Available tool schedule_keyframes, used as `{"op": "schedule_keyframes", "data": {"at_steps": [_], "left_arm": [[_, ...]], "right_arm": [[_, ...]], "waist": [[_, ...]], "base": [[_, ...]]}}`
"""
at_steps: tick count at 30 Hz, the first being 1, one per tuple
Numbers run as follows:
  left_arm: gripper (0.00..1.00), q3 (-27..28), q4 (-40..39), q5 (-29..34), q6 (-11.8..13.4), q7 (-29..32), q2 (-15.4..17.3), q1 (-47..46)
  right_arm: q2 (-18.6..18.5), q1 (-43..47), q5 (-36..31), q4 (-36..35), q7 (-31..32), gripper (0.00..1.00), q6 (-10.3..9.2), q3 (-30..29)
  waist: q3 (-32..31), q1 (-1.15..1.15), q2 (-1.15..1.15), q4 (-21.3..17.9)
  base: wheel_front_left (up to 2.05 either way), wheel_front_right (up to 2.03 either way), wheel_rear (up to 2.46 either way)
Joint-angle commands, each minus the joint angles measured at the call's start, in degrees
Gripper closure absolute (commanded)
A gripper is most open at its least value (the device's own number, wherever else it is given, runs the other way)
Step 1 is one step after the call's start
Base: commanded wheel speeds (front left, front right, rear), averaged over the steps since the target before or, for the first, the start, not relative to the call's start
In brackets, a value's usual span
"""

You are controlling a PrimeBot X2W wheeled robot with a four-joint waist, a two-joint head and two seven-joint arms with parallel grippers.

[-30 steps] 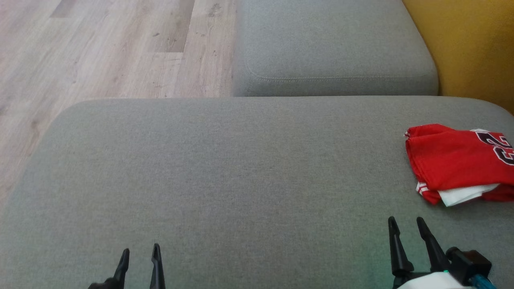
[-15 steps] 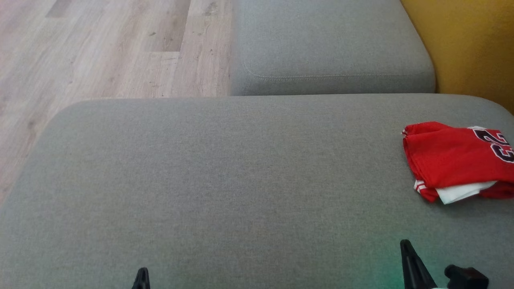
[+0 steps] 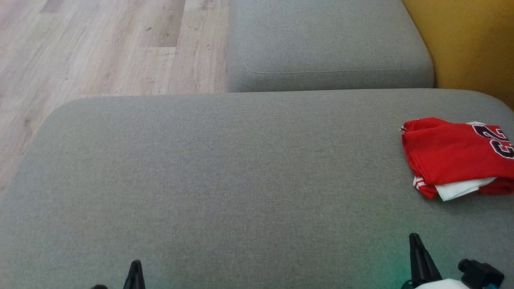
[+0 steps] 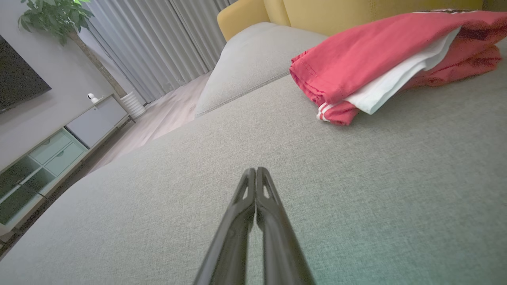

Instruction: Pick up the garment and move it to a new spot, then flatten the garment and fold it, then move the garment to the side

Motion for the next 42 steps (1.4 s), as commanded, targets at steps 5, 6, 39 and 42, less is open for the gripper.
{"op": "schedule_keyframes", "data": {"at_steps": [5,6,39,42], "left_arm": [[1.0,2.7,-1.2,-2.8,-1.3,0.9,-0.4,-3.4],[1.0,3.0,-1.1,-3.3,-1.5,1.0,-0.5,-3.5],[1.0,11.6,-1.0,-18.2,-7.4,6.2,-4.0,-7.5],[1.0,12.4,-1.0,-19.5,-7.9,6.6,-4.4,-7.9]], "right_arm": [[-0.2,-3.5,4.1,-2.3,0.9,1.0,-0.01,-0.5],[-0.2,-3.7,4.7,-2.4,1.1,1.0,-0.01,-0.6],[-0.3,-7.8,25.3,-3.7,6.4,1.0,-0.02,-3.0],[-0.3,-8.2,27.2,-3.9,6.9,1.0,-0.02,-3.2]], "waist": [[0.3,0.0,0.0,-0.2],[0.4,0.0,0.0,-0.2],[2.3,0.0,0.0,-1.2],[2.5,0.0,0.0,-1.2]], "base": [[0.0,0.0,0.0],[0.0,0.0,0.0],[0.0,0.0,0.0],[0.0,0.0,0.0]]}}
